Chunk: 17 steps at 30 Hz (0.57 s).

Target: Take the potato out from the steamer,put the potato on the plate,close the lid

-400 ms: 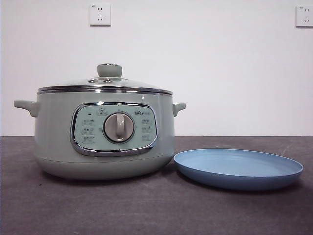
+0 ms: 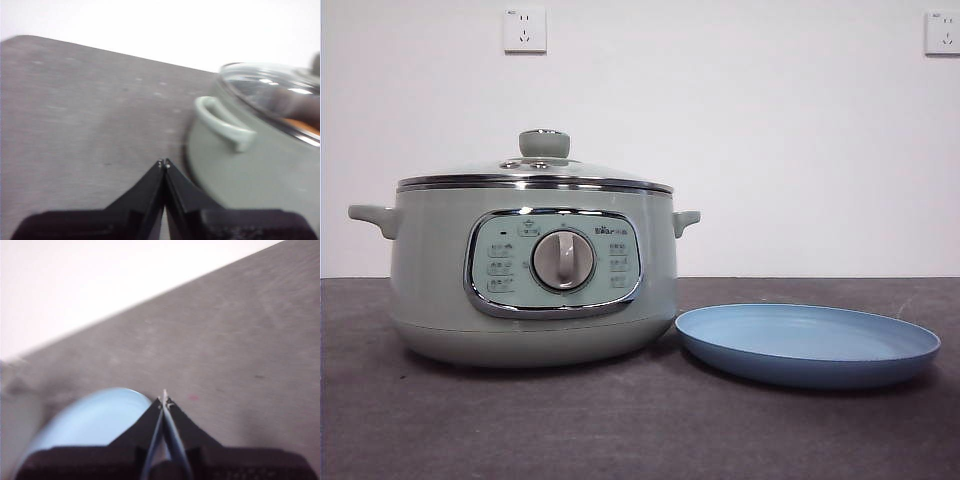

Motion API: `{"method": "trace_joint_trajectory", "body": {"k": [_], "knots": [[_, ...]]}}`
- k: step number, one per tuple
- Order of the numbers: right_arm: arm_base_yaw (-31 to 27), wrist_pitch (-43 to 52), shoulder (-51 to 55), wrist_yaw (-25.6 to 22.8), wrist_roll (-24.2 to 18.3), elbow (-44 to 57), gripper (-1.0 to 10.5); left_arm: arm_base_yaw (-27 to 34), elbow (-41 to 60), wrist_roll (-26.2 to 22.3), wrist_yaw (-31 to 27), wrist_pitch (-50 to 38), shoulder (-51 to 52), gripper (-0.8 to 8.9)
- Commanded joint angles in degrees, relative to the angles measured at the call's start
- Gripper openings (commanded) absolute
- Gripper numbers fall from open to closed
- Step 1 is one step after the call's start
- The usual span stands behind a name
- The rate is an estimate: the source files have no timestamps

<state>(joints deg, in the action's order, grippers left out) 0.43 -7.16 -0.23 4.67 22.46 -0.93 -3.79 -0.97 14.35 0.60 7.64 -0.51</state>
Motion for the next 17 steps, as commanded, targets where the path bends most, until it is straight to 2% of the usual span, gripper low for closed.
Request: {"method": "trace_joint_trajectory", "body": {"k": [1, 3, 7, 10, 13, 17], "knots": [[0.1, 3.0, 0.1, 4.8, 7.4, -0.7, -0.1, 0.1, -0.7, 4.0, 5.8, -1.4, 0.1, -0.06], [0.1, 3.0, -0.6, 7.5, 8.7, -3.3, -0.1, 0.1, -3.0, 5.7, 9.0, -1.1, 0.1, -0.06], [0.1, 2.3, -4.3, 9.0, 8.5, -10.7, -0.1, 0.2, -10.2, 6.3, 10.3, 1.3, -0.3, -0.06], [0.1, 1.0, -9.3, 10.3, 5.5, -18.3, -0.1, 0.2, -17.5, 6.2, 10.3, 2.9, -2.3, -0.06], [0.2, -0.5, -15.3, 13.8, 0.9, -26.8, -0.1, 0.1, -25.2, 4.4, 10.4, 4.6, -6.0, -0.06], [0.5, -4.0, -23.5, 18.1, -3.1, -38.3, -0.1, 0.1, -35.4, 1.6, 12.3, 7.2, -12.4, -0.06]]}}
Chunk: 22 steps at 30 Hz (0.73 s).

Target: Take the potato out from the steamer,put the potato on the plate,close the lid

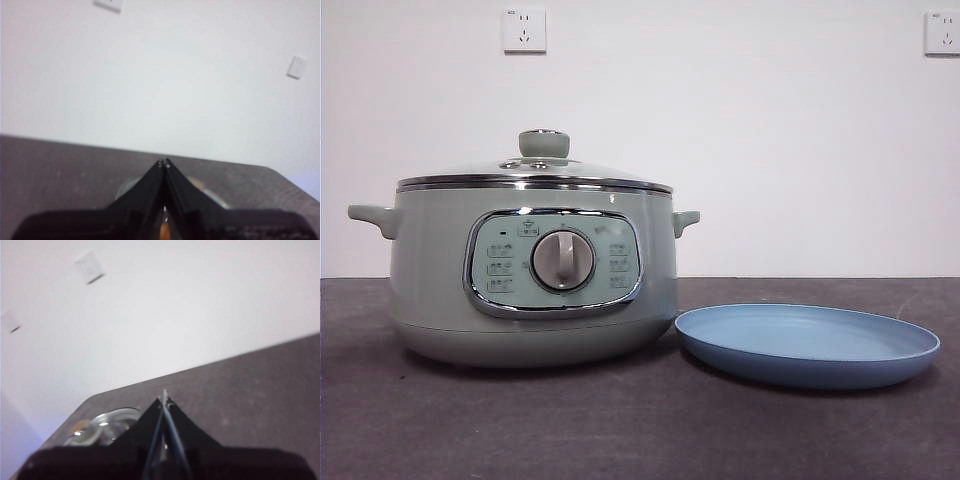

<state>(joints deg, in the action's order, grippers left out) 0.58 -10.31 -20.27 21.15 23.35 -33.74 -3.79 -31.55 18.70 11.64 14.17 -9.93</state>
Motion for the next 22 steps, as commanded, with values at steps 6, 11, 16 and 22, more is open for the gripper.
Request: {"method": "trace_joint_trajectory", "body": {"k": [6, 11, 16, 22], "knots": [[1.0, -8.2, -15.8, 9.0, -8.6, -23.3, -0.1, 0.0, -19.4, -7.0, 6.8, 4.2, -14.5, -0.06], [1.6, -16.7, -25.4, 14.6, -14.3, -36.8, -0.1, 0.0, -30.4, -9.4, 11.7, 10.8, -24.8, -0.06], [3.0, -22.9, -34.2, 22.6, -17.4, -46.7, -0.1, -0.5, -38.4, -11.5, 17.5, 18.2, -34.8, -0.06], [3.8, -28.3, -40.2, 23.7, -18.8, -51.7, 1.9, -1.5, -41.7, -11.4, 22.8, 20.6, -44.5, 1.33]]}}
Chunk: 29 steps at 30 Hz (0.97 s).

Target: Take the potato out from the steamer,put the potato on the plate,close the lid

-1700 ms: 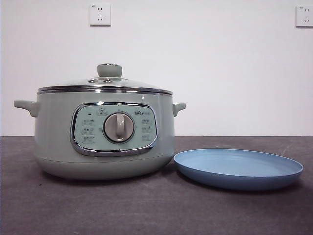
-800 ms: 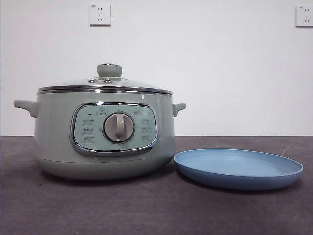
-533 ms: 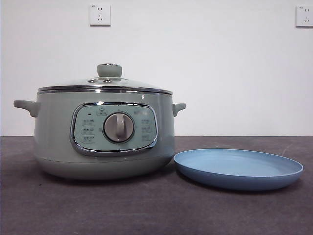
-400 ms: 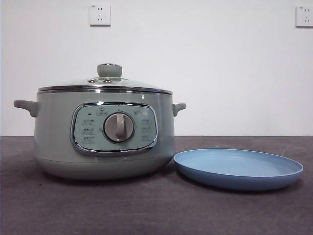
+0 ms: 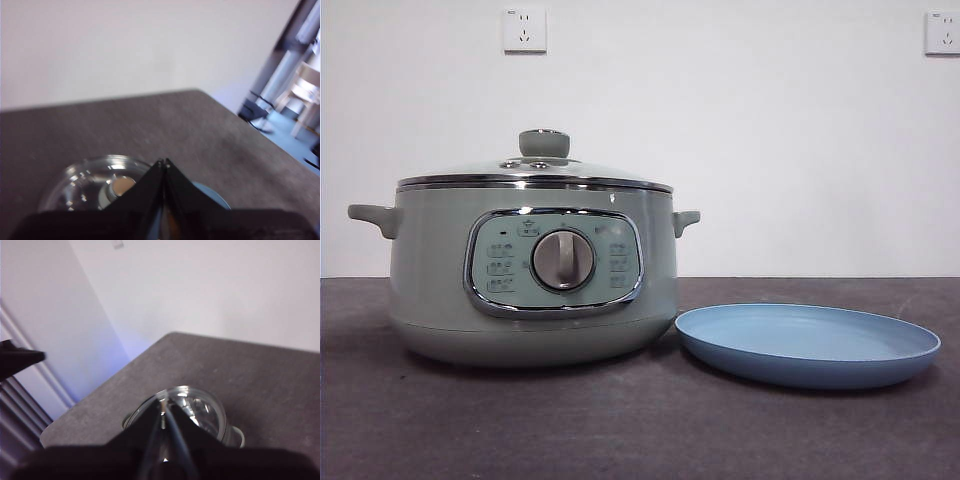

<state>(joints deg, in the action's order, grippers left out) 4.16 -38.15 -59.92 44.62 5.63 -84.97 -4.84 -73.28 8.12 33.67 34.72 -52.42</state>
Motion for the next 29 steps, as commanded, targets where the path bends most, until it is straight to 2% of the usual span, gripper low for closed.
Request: {"method": "trace_joint_trajectory", "body": {"k": [1, 3, 4, 6, 14, 21, 29], "knots": [[0.2, -0.8, -0.9, 0.0, -1.1, -0.5, 2.8, -0.6, 0.0, -0.8, 0.7, 0.1, -2.8, 2.27], [0.2, -1.4, -1.3, -0.3, -1.0, -0.5, 5.0, -1.0, 0.0, -0.6, 0.5, 0.1, -4.7, 4.27], [0.2, -1.6, -1.5, -0.5, -1.0, -0.5, 6.0, -1.3, 0.0, -0.6, 0.3, 0.1, -5.6, 4.78], [0.2, -1.6, -1.6, -2.2, -1.1, -0.5, 6.6, -1.8, 0.0, -0.6, -0.5, -0.1, -7.2, 4.74], [1.0, -1.5, -1.6, -3.3, -1.2, -0.5, 6.6, -5.9, 0.0, -0.6, -6.9, -7.3, -13.6, 4.74], [1.9, -1.8, -1.6, -6.5, -1.1, -0.5, 6.6, -12.2, 0.0, -0.9, -14.7, -10.6, -19.6, 4.74], [2.0, -4.5, -1.6, -7.6, -1.1, -0.5, 6.6, -18.5, 0.0, -5.4, -27.6, -10.7, -25.7, 4.73]]}}
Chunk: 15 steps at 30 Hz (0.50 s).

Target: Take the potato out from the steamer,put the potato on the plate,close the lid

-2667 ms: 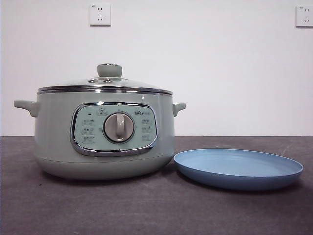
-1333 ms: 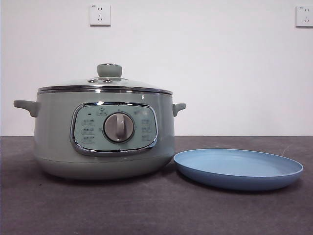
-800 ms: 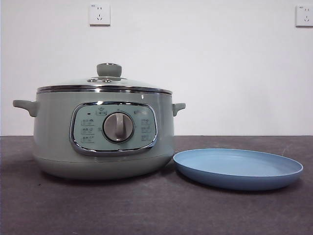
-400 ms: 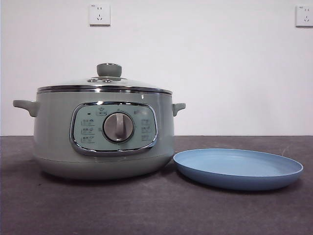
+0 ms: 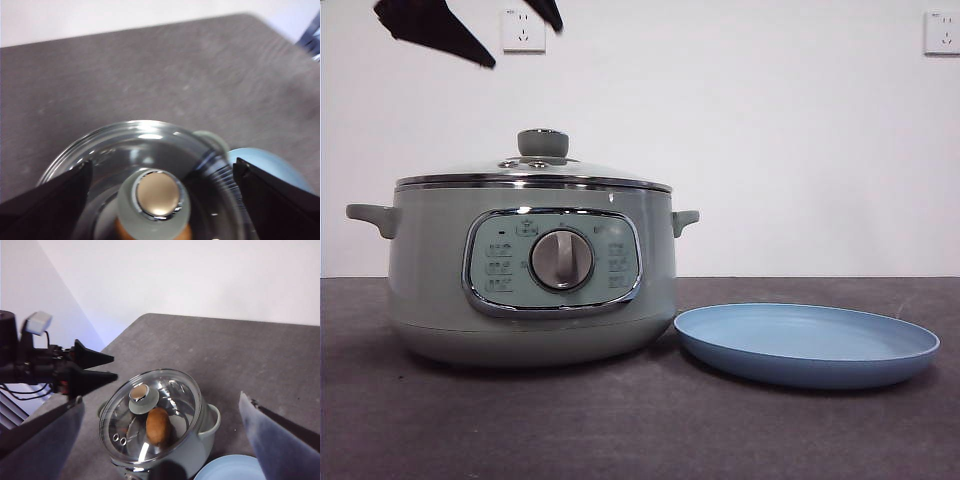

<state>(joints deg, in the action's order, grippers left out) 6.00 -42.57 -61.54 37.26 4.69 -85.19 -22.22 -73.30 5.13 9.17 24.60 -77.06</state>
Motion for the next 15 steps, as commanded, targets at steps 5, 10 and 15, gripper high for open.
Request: {"method": "trace_joint_trajectory", "body": {"k": [5, 10, 15], "knots": [[0.1, -1.1, 0.0, -0.3, -0.2, -0.3, 6.6, -2.6, 0.0, -3.5, -5.2, -0.5, -4.2, 4.72], [0.1, -2.4, 0.0, -0.2, -0.2, -0.3, 6.6, -3.0, 0.0, -3.5, -6.2, 0.3, -7.5, 4.72], [0.1, -2.6, 0.0, -0.3, -0.2, -0.3, 6.6, -3.0, 0.0, -3.8, -6.2, 0.3, -9.8, 4.72]]}}
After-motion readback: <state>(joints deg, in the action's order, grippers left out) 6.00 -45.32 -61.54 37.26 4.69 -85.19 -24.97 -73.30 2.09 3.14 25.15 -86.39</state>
